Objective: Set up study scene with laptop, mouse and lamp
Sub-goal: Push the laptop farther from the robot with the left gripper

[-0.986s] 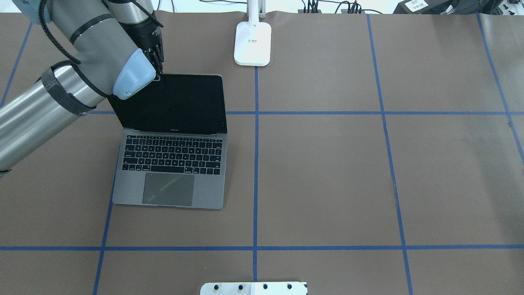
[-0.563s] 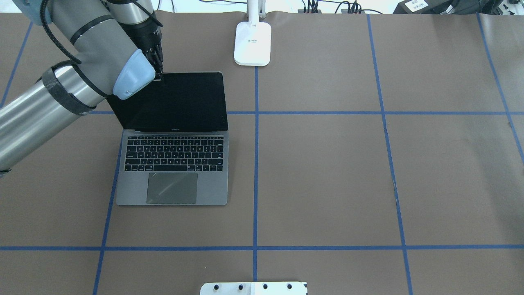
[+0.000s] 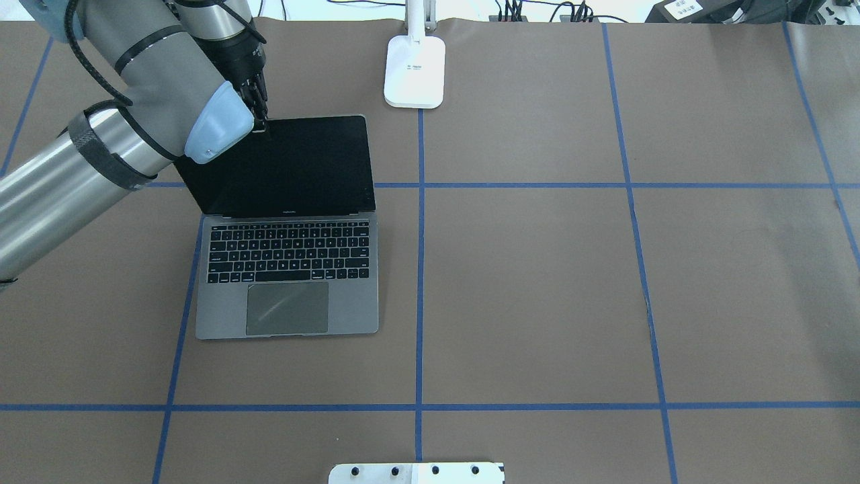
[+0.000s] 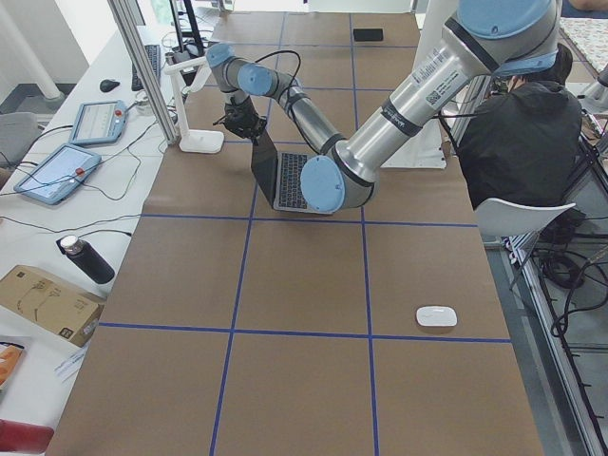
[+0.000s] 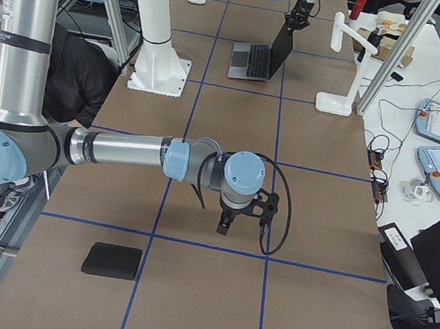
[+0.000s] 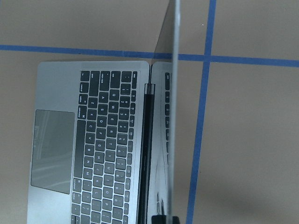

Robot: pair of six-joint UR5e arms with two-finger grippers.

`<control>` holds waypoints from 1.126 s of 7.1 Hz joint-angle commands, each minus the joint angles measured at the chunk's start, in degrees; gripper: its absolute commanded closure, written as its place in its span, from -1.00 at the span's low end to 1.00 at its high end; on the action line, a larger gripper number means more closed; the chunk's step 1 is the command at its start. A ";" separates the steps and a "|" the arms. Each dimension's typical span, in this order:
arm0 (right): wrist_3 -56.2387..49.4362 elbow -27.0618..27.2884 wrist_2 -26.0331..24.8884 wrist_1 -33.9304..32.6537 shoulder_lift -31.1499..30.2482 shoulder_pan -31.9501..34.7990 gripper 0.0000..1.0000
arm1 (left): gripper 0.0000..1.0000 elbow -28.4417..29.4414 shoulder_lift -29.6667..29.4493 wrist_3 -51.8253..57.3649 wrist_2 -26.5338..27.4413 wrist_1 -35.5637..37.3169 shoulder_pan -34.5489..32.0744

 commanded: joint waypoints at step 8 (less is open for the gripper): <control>0.00 0.00 0.00 -0.17 0.20 0.00 -0.98 | -0.13 0.43 1.60 -0.11 0.22 -5.51 0.44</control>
